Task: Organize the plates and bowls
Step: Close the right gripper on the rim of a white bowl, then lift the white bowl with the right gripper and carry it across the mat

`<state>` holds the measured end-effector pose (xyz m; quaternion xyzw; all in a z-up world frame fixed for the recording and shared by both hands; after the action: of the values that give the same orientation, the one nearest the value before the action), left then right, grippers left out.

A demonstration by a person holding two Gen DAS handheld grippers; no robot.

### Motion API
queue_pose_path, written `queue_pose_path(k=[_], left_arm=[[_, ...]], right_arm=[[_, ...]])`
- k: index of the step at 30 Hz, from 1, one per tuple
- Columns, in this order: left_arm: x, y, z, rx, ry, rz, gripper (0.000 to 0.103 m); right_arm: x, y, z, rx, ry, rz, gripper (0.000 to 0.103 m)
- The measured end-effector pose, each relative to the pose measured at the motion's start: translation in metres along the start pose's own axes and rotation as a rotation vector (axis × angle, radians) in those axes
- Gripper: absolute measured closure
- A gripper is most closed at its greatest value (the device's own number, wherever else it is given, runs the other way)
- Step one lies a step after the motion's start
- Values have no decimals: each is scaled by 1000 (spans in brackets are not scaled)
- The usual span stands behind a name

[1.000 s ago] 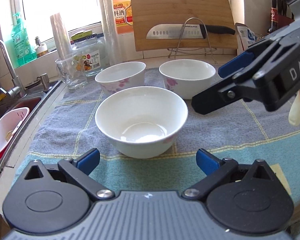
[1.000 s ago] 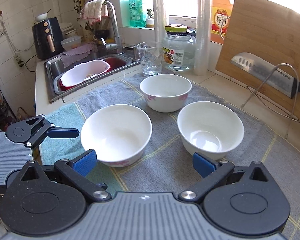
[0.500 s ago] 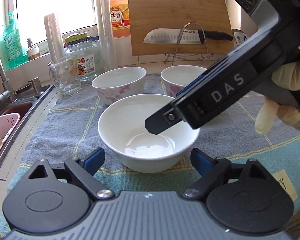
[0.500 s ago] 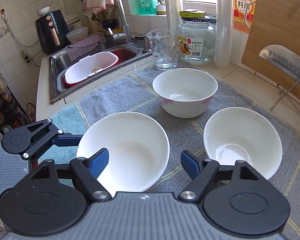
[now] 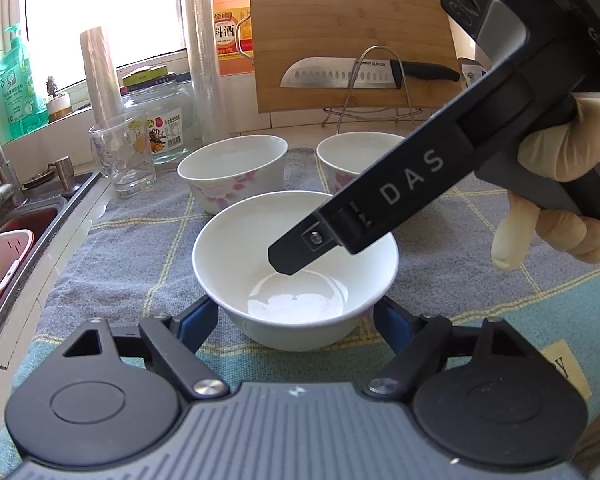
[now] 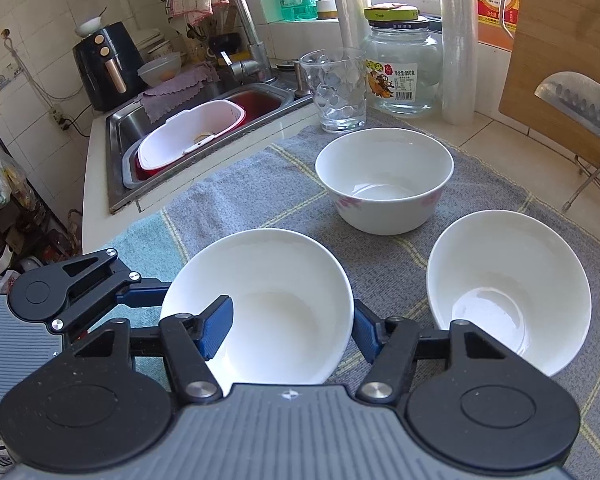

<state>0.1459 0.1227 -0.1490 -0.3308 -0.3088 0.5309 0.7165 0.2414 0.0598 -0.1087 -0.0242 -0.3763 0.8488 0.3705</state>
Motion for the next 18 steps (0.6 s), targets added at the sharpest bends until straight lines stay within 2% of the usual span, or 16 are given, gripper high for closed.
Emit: queue_pose_path(k=[10, 18], left_arm=[[-10, -4, 13, 1, 27, -8, 19], [-28, -3, 26, 2, 74, -22, 19]], right_arm=[[5, 4, 21, -2, -12, -20, 34], [7, 20, 46, -7, 5, -33, 34]])
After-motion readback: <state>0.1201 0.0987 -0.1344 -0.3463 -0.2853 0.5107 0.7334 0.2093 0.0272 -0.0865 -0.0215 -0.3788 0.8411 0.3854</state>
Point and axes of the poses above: each gripper's, at about its wrist camera, not at the fingertips, and z roughly against the way its jaws point, x to its left, y to its underside, the point moved 5 cm from there along -z, roughly the way its jaws point, and after that the axes turned 2 degrees about -y, right-handed, at the moved point
